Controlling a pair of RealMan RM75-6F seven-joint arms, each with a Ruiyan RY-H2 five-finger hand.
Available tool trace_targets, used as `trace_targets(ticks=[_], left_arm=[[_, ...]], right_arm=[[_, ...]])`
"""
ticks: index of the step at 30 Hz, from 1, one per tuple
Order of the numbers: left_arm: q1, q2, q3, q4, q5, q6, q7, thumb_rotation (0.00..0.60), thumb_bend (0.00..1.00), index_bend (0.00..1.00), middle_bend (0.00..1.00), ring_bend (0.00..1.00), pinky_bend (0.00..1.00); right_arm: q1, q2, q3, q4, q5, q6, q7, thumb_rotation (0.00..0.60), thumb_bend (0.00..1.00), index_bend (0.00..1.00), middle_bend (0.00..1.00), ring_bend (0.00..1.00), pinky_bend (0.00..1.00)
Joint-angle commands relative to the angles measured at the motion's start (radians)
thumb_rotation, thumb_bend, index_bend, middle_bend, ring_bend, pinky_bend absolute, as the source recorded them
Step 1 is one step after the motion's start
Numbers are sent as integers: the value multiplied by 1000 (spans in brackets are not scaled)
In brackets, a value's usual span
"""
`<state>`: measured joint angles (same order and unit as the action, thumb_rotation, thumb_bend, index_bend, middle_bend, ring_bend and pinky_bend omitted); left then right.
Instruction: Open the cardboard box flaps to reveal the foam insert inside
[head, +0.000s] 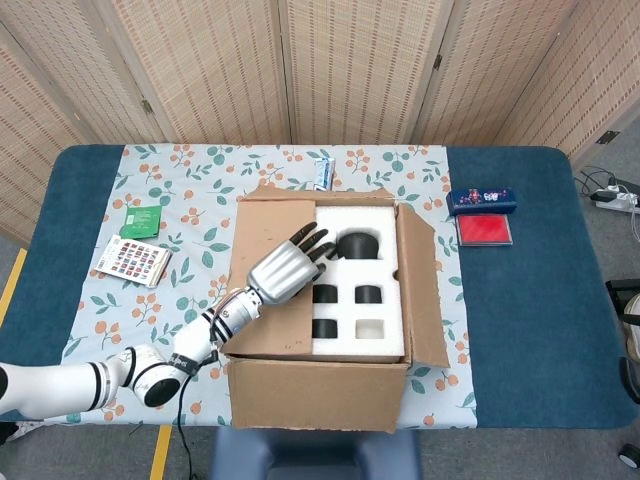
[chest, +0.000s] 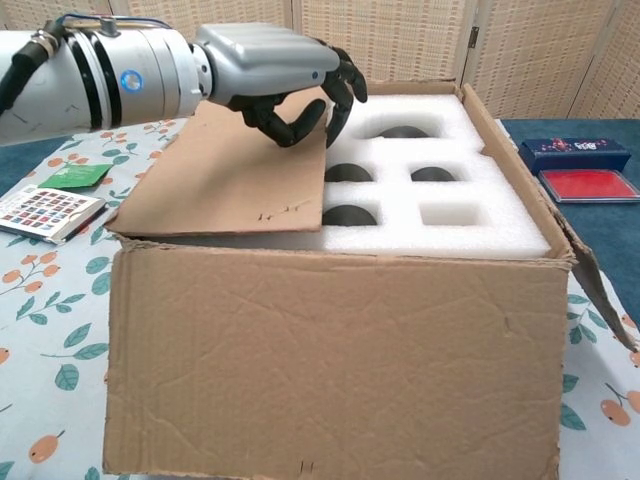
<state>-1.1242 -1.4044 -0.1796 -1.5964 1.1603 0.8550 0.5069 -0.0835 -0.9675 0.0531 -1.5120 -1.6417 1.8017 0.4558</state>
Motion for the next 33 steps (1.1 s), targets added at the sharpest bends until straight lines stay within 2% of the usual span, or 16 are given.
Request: trace_targets(ticks=[1,10,23,33], left_arm=[[7,11,-7,-20,2,22,11,600,906,558,172,49,0],[29,55,-24,-88,-9,85,60,600,908,565,172,49,0],[58,182,-67,-183,-55,158,132,600,916,568,172,50,0],[86,257,-76,-212,-98,185,151,600,918,573,172,51,0]], right_arm=[[0,0,0,-1,-1,-1,-1,172,516,275,8,37,10],[0,1,-4,-6,-10,-1,-7,174,516,275,8,37,10],[10,-1,-6,-17,-15,-23,-28,171,517,276,8,36,10],[18,-3,-8,-29,-17,-39,-47,172,516,276,8,37,10]])
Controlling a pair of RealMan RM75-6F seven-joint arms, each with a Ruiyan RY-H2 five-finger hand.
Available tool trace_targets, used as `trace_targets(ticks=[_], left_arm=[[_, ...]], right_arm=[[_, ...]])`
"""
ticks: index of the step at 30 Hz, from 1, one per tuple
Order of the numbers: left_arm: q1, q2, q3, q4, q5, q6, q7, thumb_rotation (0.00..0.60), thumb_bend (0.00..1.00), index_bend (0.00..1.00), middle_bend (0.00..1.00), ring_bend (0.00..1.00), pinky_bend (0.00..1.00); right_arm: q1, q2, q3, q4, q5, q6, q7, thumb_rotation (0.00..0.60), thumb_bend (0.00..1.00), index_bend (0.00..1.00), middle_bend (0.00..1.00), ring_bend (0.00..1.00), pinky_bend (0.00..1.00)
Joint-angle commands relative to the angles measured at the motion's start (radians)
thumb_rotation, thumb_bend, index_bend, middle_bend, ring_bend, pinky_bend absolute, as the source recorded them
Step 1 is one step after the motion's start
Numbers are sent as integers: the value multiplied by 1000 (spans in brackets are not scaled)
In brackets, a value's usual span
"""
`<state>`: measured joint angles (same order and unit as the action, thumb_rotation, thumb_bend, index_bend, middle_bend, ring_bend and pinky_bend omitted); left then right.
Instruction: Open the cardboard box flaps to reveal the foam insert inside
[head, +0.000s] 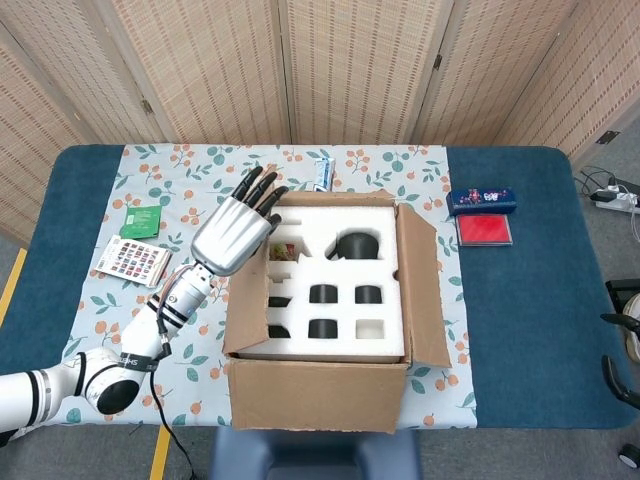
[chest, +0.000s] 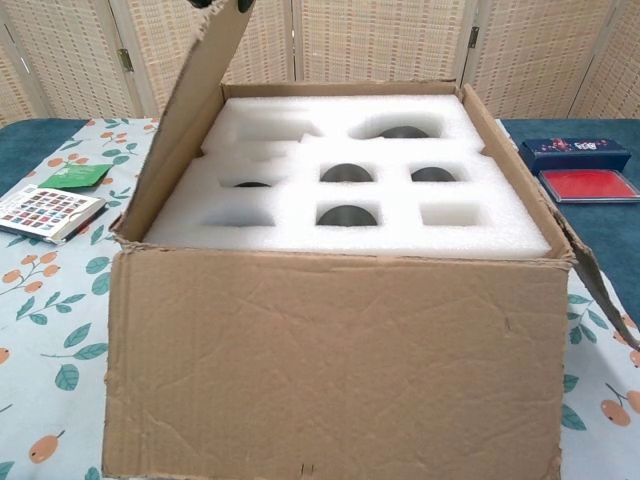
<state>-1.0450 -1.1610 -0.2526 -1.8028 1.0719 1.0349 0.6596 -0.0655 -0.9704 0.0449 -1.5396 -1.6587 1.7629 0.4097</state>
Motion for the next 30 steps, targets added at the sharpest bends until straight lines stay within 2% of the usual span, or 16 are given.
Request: trace_targets(ticks=[1,13,30], left_arm=[[10,21,-5,-6,-15,6,-3,600,918,573,172,51,0],[50,105,0,9,-63,22,4,600,927,574,172,51,0],[132,152,28,115,-75,-6,-128,600,929,574,172,53,0]], right_arm=[[1,-1,1,-2,1,0,-2,171,516,275,8,37,10],[9,-2,-2,-6,0,-18,-14,172,516,275,8,37,10],[23,-7,-3,-17,6,-45,-39,173,516,275,8,37,10]])
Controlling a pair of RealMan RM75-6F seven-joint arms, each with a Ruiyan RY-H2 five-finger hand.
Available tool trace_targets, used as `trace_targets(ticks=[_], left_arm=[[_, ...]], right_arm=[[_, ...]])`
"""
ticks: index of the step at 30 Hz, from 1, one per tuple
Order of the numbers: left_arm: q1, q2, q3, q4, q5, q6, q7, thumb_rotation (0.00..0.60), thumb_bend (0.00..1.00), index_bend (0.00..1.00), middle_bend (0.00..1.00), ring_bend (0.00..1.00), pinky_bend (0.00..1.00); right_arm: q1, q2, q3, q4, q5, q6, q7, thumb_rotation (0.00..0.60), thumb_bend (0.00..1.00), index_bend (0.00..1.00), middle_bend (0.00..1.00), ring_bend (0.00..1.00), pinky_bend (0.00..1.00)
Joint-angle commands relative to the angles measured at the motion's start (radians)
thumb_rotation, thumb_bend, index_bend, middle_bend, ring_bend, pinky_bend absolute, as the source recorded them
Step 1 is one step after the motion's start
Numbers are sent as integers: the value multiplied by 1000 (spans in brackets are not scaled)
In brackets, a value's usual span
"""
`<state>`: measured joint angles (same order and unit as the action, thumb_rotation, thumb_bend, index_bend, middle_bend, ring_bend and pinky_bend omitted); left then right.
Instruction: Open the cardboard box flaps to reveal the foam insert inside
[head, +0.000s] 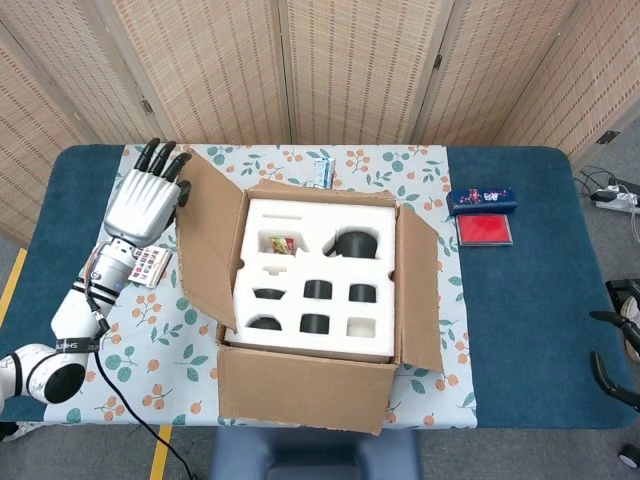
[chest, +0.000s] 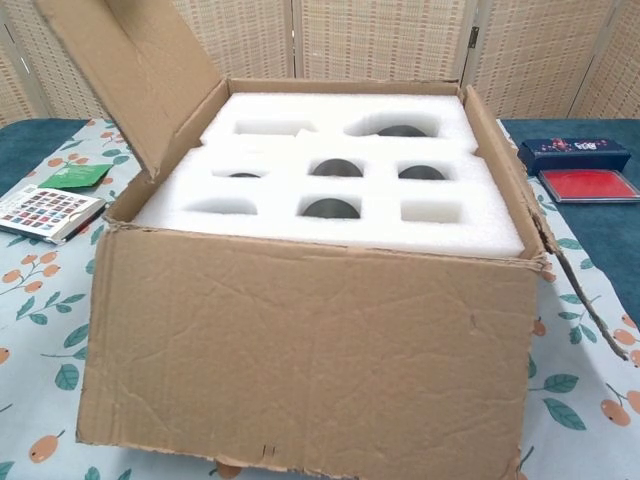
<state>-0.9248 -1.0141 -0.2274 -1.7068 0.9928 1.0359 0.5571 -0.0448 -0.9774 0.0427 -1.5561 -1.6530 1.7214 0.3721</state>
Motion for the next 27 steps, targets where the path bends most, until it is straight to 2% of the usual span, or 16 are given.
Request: trace_targets(ticks=[1,9,13,15,17,18,21,24,27], left_arm=[[16,7,3,26,7,-11,-37,600,930,574,172,53,0],[64,25,17,93,30,-34,-136,600,933,574,172,54,0],[108,20,39,115,44,-30,-189,600,937,572,172,54,0],[149,16,61,114,59,-16,-234,600,929,523,172,49,0],[202,16,86,96,75,13,-282,600,855,390,171,40,0],[228,17,97,84,86,32,-300,600,739,269,165,30,0],[320,15,138,40,132,131,-329,600,491,74,127,4,0],[419,6,177,-10,163,262,-305,600,415,15,84,0,0],[519,-17,206,-56,186,396,-291,600,397,0,48,0,0]], right_arm=[[3,0,-1,0,0,-5,-2,172,516,275,8,37,10],[4,-2,1,-1,6,-7,-7,171,516,275,8,36,10],[5,-1,-1,-5,9,-14,-14,172,516,275,8,36,10],[5,-1,1,-5,13,-16,-23,172,517,274,8,37,10],[5,-4,6,-6,24,-17,-45,173,516,268,8,37,10],[5,-7,10,-7,32,-18,-60,176,516,262,8,37,10],[7,-15,17,-19,54,-31,-113,180,516,238,5,32,10],[14,-21,21,-37,72,-54,-178,186,517,205,0,21,1],[25,-33,30,-54,91,-76,-249,189,517,168,0,6,0]])
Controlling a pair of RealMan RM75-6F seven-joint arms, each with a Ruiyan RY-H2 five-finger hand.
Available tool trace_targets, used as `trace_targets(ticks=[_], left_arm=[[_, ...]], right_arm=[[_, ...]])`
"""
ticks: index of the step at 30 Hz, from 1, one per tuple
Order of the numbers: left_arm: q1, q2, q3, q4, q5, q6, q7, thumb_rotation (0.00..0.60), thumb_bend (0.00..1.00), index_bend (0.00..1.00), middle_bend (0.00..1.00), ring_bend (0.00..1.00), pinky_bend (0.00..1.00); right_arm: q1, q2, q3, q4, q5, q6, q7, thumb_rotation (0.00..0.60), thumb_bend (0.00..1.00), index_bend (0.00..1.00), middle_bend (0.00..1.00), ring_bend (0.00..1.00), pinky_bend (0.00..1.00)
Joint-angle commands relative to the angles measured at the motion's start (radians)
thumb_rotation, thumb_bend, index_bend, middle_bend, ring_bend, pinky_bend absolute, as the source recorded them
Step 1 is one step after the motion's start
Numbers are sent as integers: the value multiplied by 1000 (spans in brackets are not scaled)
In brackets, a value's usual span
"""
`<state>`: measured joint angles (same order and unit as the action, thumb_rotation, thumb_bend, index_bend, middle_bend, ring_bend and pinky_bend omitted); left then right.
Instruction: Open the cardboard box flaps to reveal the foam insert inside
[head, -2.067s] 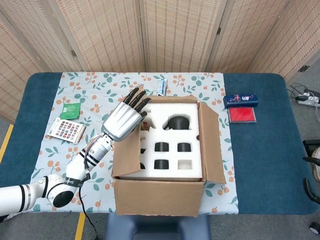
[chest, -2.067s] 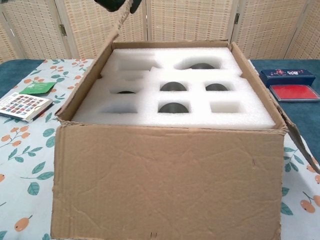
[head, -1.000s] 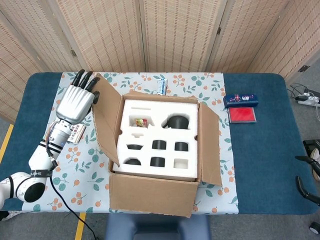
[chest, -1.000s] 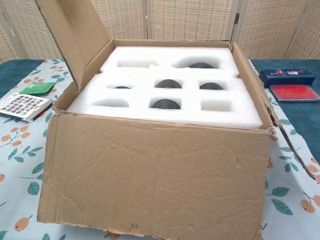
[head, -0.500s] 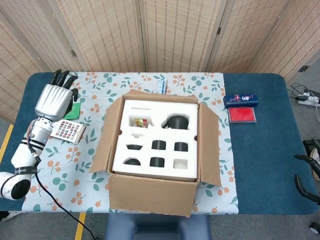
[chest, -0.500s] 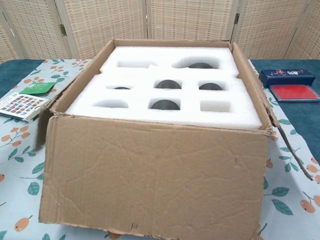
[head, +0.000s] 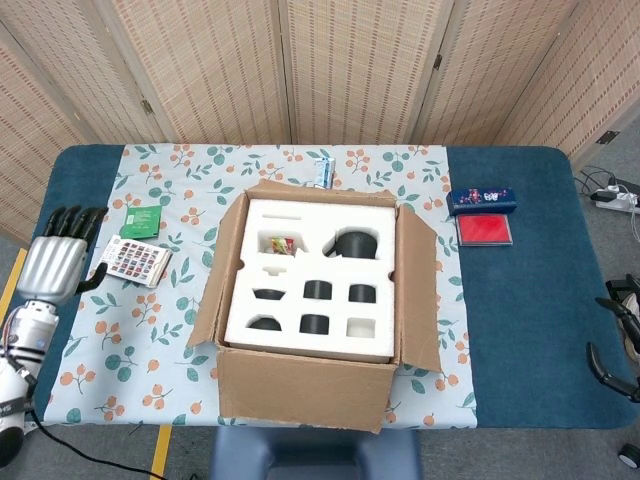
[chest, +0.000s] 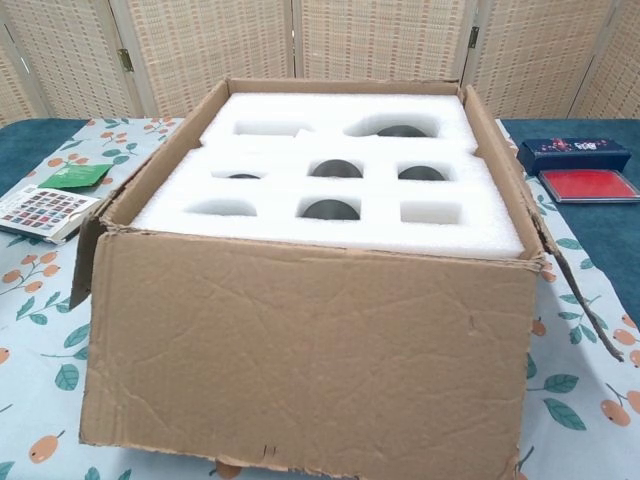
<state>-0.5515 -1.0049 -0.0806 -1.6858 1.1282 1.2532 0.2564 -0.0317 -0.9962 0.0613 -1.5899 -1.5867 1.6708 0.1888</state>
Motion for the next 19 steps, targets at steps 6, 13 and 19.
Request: trace_targets(ticks=[6,13,19], left_arm=[[294,-99,106,-47,141,346,-56,600,348,0,7,0,0],[354,-119,129,6,229,373,-110,600,326,0,0,0,0],[381,-108,120,12,250,368,-140,600,322,0,0,0,0]], right_arm=[[35,-66,52,-35,87,-40,-263,197,489,91,0,0,0],[70,-95,49,-67,89,-95,-367,202,476,48,0,0,0],[90,-99,33,-84,66,-130,-383,201,475,38,0,0,0]])
